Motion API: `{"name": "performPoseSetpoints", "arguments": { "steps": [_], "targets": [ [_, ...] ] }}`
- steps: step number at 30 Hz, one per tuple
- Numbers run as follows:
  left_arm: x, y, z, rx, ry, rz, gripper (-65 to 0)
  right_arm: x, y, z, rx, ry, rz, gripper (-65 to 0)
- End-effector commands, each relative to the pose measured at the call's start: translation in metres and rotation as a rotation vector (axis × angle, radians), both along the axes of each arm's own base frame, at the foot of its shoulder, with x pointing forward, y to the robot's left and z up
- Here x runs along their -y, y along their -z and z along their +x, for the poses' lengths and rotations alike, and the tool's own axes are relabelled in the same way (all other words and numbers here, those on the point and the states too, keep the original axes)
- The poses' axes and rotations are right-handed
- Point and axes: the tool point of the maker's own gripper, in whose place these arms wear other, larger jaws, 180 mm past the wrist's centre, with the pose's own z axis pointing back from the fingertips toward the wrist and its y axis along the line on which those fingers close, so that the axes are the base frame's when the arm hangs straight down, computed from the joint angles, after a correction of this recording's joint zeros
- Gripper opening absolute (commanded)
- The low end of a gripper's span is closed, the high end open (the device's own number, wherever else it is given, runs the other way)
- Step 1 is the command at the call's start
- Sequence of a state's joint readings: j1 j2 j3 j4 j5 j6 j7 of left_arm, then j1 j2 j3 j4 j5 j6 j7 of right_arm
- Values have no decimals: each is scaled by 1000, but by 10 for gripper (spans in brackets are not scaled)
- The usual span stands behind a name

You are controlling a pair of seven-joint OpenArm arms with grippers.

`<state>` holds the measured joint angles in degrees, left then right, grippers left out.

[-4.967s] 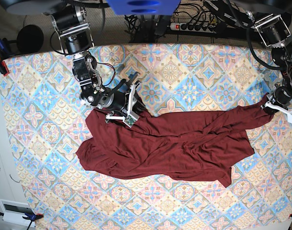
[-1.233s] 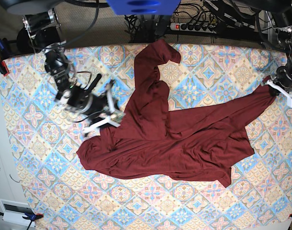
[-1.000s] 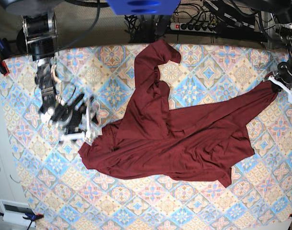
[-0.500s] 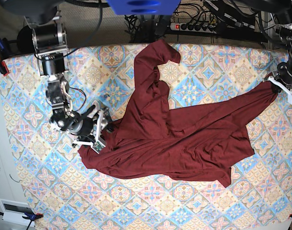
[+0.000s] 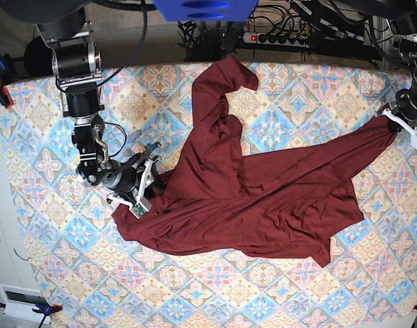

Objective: Layout the t-shirt on the table in an organized manner, then fold the t-shirt properly
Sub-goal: 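Pull the shirt edge with the right gripper away from the left gripper, then release the shirt and move both grippers onto the shirt body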

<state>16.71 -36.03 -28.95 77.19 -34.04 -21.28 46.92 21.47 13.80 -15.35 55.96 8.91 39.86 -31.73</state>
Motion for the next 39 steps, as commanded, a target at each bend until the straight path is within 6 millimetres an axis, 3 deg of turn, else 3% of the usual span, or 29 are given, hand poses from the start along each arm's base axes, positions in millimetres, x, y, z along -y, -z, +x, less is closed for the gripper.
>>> {"name": "performPoseSetpoints", "arguments": {
  "steps": [1,3,6,10,14,17,28,32,39],
  "targets": [
    [-9,-18,11,45,3,29,-650,2,-15,13,44,-3,-3,-552],
    [-9,-18,12,49,3,28,-650,3,-16,12,45,-2,-5,-634],
    [-9,-23,18,67,4,28,-650,7,-42,22,113,2,-19,-619],
    [-1,-20,23,63,27,21,-650,58,-57,2,156,77,-96,-619],
    [1,-19,24,61,35,20,-650,90,-73,-22,183,127,-174,-619],
    [16,-14,26,47,103,7,-650,109,-80,-42,195,151,-224,-619],
    [29,-10,22,24,202,2,-650,176,-72,-126,98,243,-387,-619],
    [31,-2,6,-39,268,15,-650,191,-60,-150,29,260,-423,-619],
    [55,24,-19,-205,476,43,-650,199,-62,-152,24,255,-453,-617]
  ]
}}
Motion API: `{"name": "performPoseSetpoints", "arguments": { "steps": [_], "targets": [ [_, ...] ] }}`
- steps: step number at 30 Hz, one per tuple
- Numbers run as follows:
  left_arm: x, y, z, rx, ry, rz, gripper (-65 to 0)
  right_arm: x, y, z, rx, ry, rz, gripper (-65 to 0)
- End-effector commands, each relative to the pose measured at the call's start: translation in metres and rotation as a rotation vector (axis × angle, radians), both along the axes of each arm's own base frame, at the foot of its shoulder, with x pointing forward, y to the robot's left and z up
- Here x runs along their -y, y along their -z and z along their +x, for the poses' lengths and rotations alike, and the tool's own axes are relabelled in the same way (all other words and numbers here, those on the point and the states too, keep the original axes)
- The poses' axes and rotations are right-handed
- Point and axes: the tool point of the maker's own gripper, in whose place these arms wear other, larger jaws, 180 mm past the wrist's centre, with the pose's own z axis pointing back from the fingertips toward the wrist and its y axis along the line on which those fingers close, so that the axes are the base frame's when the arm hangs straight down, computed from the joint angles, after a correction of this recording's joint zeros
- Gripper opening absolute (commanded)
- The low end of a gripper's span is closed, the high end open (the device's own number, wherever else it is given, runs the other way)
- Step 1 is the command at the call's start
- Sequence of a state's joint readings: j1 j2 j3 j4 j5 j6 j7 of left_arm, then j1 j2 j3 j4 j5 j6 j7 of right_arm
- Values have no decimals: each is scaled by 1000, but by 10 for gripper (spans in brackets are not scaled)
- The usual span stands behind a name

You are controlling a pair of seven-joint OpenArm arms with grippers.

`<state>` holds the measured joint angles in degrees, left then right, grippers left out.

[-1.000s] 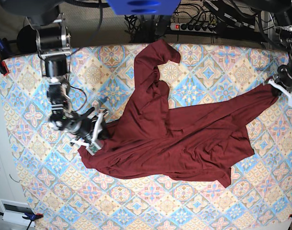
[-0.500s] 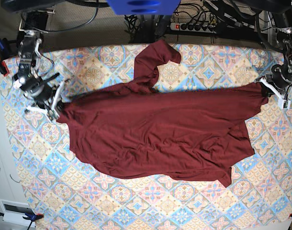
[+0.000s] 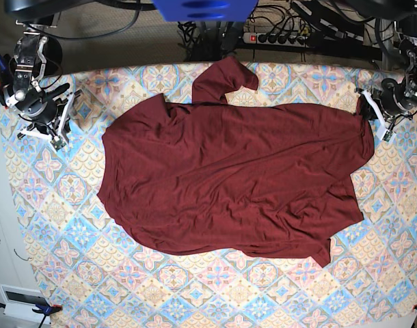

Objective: Layout the t-shirt on the table in an organized manner, then fold the t-shirt properly
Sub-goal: 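Release the shirt and move both grippers onto the shirt body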

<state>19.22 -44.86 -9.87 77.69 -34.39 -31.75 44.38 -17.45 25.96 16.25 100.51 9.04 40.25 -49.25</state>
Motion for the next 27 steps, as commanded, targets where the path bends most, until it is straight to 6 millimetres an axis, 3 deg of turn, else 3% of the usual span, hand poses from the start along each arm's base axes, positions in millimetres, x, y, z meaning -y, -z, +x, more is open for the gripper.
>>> {"name": "performPoseSetpoints", "arguments": {
  "steps": [1,6,8,12,14,20,23,27],
  "targets": [
    [-11,-8,2,2,17,37,-650,7,-17,15,52,-3,-29,-617],
    [-18,-10,1,-14,23,61,-650,1,-58,77,175,-8,-36,-615],
    [-18,-10,0,-16,24,61,-650,-15,-65,99,195,-50,-26,-599],
    [-21,-3,-21,-70,36,74,-650,-58,-72,137,237,-113,51,-519],
    [-24,-3,-26,-83,37,76,-601,-70,-78,154,261,-110,93,-484],
    [-28,-3,-30,-106,34,89,-371,-123,-58,185,216,-164,223,-461],
    [-37,-6,-34,-139,13,112,-279,-140,-42,189,183,-204,254,-461],
    [-64,-32,-15,-20,-124,109,-252,-154,-22,186,144,-237,285,-461]
  ]
}}
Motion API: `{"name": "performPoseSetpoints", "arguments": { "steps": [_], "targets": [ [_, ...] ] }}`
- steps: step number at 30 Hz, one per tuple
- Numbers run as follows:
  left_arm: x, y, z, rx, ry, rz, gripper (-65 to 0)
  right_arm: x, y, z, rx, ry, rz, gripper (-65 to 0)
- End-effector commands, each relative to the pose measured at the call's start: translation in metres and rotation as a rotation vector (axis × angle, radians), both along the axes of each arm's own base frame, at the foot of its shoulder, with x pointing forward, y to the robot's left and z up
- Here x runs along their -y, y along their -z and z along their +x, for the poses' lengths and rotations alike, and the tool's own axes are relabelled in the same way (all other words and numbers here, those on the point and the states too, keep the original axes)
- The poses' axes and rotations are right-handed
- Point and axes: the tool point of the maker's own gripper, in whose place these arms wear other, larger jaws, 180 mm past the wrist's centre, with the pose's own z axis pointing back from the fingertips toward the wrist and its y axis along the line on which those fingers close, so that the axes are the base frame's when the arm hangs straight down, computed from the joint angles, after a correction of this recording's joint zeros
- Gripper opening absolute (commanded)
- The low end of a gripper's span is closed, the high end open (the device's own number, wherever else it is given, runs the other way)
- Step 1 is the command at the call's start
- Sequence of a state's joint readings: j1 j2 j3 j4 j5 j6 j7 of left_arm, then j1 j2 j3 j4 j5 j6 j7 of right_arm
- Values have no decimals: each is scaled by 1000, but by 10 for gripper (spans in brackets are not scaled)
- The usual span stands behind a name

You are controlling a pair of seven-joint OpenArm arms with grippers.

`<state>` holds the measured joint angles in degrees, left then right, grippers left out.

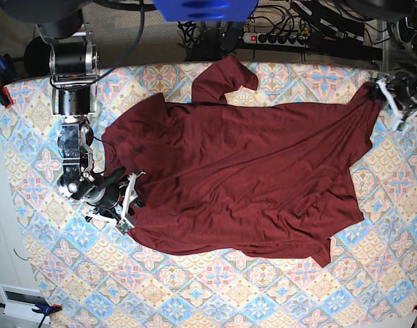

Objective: Layout the t-shirt on the table in an organized manner, then fold the t-shirt properly
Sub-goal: 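Release the shirt and move both grippers onto the shirt body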

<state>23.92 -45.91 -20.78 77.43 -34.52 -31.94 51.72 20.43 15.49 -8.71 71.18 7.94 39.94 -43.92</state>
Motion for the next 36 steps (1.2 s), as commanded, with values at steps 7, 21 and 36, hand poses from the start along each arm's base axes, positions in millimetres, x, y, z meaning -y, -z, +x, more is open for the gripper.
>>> {"name": "performPoseSetpoints", "arguments": {
  "steps": [7,21,36],
  "targets": [
    [-35,-73,53,362,-237,-94,-246,-26,17,-4,-17,-83,35,-461],
    [20,-97,169,595,-295,-214,-246,-14,71,-26,-150,-23,92,-461],
    [48,-37,257,585,-567,-431,-252,-15,69,-26,-146,-23,93,-462]
  ]
}}
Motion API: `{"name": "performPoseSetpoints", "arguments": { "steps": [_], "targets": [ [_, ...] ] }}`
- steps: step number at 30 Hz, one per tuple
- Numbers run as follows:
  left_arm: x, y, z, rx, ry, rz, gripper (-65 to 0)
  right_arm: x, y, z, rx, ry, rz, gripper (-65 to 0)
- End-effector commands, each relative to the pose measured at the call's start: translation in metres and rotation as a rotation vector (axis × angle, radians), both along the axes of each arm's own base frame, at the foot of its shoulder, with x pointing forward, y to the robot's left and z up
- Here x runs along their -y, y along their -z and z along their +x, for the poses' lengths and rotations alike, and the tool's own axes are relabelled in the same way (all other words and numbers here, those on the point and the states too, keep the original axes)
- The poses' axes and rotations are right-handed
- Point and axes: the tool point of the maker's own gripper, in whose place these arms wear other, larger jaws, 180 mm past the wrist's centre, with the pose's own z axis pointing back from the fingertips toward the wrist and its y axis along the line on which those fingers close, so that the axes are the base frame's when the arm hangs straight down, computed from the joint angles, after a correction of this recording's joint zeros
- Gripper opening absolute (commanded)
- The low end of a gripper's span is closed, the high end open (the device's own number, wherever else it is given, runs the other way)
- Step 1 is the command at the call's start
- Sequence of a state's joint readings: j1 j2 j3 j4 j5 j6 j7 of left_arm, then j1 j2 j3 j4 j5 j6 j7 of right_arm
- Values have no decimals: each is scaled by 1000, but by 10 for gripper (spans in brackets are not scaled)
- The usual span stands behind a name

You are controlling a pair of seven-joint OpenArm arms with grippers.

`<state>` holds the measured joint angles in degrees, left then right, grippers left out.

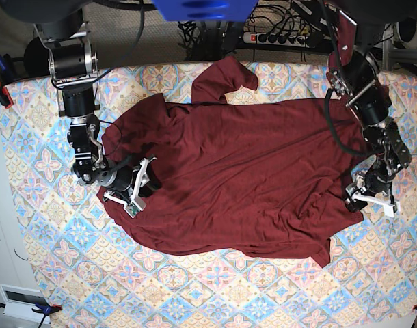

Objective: Layout the t-shirt on the table in an organized manner, then fold the t-shirt properly
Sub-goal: 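Release the shirt and move both grippers onto the shirt body, then smooth the shirt with both grippers, sliding them toward its edges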

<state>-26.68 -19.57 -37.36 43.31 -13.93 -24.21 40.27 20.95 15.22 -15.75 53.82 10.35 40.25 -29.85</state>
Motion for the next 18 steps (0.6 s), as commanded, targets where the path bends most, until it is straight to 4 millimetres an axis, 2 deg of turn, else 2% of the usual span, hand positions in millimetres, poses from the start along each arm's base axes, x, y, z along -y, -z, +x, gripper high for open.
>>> {"name": "performPoseSetpoints", "arguments": {
  "steps": [1,5,10,11,12,14,15,16,18],
  "targets": [
    [-8,-21,17,74,-20,-6,-252,12,3,0,-21,-3,-66,-462],
    [-4,-4,18,65,-79,-48,-252,12,3,0,-21,-3,-66,-462],
    [21,18,21,0,-75,-59,-265,12,3,-1,-20,-4,-66,-462],
    [24,21,22,-7,-68,-45,-293,12,3,0,-21,-3,-66,-462],
    [26,21,23,-4,-60,-30,-354,12,2,0,-16,-4,-66,-462],
    [32,20,28,12,-52,-3,-523,8,-7,5,13,-14,-65,-462],
    [30,18,30,22,-62,18,-630,6,-13,8,33,-20,-65,-462],
    [28,18,32,19,-71,35,-650,5,-18,10,46,-25,-66,-462],
    [18,9,38,20,-104,86,-650,0,-27,13,77,-36,-63,-462]
  ]
}}
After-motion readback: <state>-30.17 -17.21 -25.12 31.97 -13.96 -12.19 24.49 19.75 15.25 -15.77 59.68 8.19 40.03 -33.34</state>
